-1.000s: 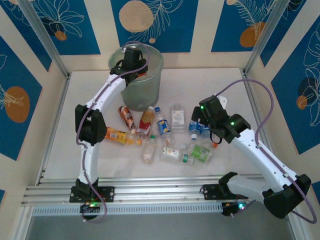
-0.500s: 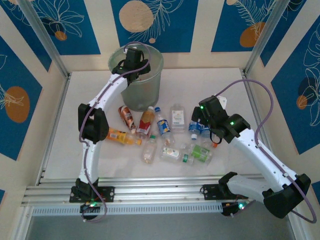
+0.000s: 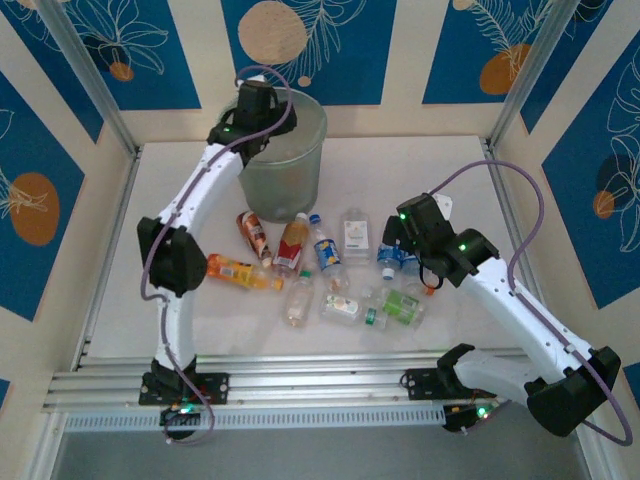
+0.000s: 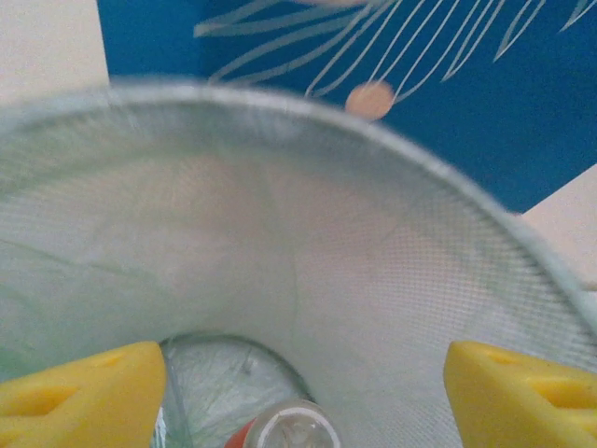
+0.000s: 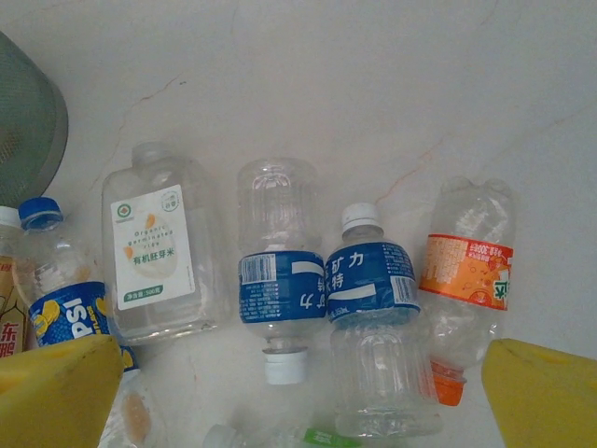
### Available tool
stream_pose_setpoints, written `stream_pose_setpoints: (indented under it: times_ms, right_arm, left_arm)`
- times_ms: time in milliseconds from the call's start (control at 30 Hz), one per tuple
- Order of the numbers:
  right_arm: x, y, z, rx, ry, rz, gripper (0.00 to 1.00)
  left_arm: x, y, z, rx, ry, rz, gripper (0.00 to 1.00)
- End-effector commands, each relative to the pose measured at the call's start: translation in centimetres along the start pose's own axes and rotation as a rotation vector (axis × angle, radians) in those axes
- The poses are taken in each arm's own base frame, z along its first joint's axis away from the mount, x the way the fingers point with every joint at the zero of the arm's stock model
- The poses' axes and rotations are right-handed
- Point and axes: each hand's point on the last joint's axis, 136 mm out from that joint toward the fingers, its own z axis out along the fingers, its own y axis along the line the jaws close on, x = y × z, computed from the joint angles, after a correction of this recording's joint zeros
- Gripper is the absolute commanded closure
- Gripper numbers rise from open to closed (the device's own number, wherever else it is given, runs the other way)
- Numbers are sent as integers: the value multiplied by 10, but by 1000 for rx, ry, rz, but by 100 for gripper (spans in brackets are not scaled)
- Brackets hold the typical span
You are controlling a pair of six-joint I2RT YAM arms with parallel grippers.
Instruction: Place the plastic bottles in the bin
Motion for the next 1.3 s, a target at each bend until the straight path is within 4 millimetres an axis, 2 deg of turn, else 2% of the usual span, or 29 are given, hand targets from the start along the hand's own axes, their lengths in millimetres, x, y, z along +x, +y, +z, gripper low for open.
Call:
stream_pose_setpoints:
  times_ms: [0,233,400,567,700,833,967,1100,1267]
  right_arm:
    - [5,2,3,-7,15,4,1]
    - [6,3,6,1,27,-2,1]
    - [6,7,10,1,38,-8,1]
    - [5,13,14,-11,42,-12,1]
    - [6,17,17,-21,47,-16,1]
    - [7,19,19,-21,53,-17,1]
    - [10,20,21,-24,63,-21,1]
    - [13,19,22,-19,76,-19,1]
    - [17,16,21,-9,92,-25,1]
  left_arm:
    - [-52,-4,-54,31,-106,17,20]
    - [-61,7,-113,36,-149,41,14]
    - [-49,32,-167,21,-211,5,3]
    - [-6,76,-209,-45,-222,-91,0]
    - [46,116,-231,-117,-185,-196,0]
    - [99,155,-244,-225,-123,-320,0]
    - [141,175,-242,-276,-55,-391,1]
    - [178,180,-230,-288,45,-434,0]
    - [211,175,-212,-276,160,-462,0]
